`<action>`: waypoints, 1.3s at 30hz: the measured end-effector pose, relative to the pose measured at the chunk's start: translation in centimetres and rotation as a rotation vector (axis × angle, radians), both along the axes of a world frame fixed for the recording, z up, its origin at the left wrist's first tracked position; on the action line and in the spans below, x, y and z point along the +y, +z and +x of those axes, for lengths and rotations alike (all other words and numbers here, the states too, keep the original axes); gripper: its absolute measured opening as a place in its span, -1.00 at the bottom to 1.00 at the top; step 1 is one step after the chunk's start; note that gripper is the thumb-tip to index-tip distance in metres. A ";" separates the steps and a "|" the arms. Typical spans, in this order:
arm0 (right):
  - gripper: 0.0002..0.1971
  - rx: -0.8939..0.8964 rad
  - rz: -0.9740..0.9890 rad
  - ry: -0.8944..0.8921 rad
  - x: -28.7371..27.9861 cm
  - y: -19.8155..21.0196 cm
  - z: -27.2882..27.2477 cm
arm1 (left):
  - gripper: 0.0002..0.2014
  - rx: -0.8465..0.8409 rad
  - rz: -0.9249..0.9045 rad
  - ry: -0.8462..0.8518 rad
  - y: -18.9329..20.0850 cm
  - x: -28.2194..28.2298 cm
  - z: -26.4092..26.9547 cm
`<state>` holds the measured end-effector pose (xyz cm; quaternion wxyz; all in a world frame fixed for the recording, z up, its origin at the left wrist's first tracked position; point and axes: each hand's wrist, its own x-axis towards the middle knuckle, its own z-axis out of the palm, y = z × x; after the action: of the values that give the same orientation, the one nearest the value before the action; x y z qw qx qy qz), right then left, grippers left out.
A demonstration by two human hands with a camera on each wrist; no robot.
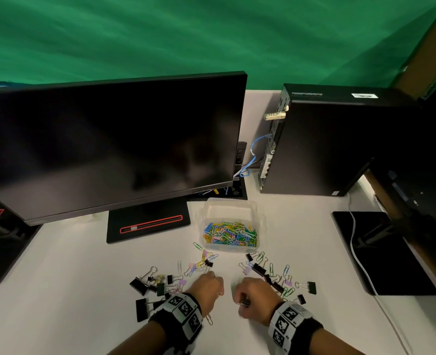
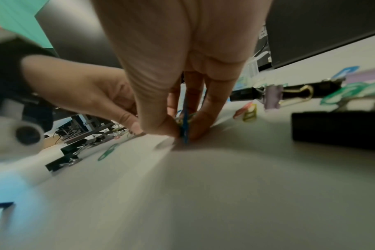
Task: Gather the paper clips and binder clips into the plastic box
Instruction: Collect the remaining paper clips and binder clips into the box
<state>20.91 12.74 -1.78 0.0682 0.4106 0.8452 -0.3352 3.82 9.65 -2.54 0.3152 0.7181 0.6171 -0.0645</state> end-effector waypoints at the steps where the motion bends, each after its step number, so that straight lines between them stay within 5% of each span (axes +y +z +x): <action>1: -0.81 -0.010 0.004 0.012 0.0 0.0 -0.1 | -0.72 -0.019 0.015 0.012 0.3 0.5 0.0; 12: -0.79 -0.001 0.070 -0.003 0.5 -0.6 -0.8 | -0.78 -0.180 0.321 0.206 4.9 9.9 -0.2; 19: -0.87 -0.087 0.118 -0.043 0.1 -0.5 -1.2 | -0.70 -0.121 0.253 0.269 3.5 11.3 0.1; 25: -0.82 0.005 0.129 -0.069 0.5 -1.0 -0.3 | -0.75 -0.182 0.468 0.015 2.1 8.2 1.5; 29: -0.83 0.029 0.085 -0.067 0.9 -0.9 0.9 | -0.64 -0.149 0.366 -0.161 0.4 5.9 2.5; 39: -0.82 0.138 0.066 -0.306 2.7 1.4 2.6 | -0.60 -0.083 0.284 -0.288 -0.6 4.8 2.2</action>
<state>23.54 15.41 -0.36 -0.0554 0.5123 0.7862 -0.3412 5.97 14.50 -3.19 0.2232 0.8382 0.4976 0.0083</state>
